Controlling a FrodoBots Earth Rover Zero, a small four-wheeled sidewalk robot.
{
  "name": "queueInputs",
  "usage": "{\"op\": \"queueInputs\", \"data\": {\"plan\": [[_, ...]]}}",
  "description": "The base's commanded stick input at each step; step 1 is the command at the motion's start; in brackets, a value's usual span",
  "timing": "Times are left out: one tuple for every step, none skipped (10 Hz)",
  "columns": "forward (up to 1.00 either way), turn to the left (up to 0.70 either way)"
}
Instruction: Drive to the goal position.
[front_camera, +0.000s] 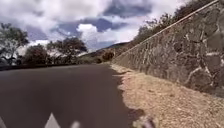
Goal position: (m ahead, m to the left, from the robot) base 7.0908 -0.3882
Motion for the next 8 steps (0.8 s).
{"op": "queueInputs", "data": {"plan": [[0.50,0.00],[0.50,0.00],[0.50,0.00],[0.50,0.00],[0.50,0.00],[0.50,0.00],[0.50,0.00],[0.50,0.00]]}}
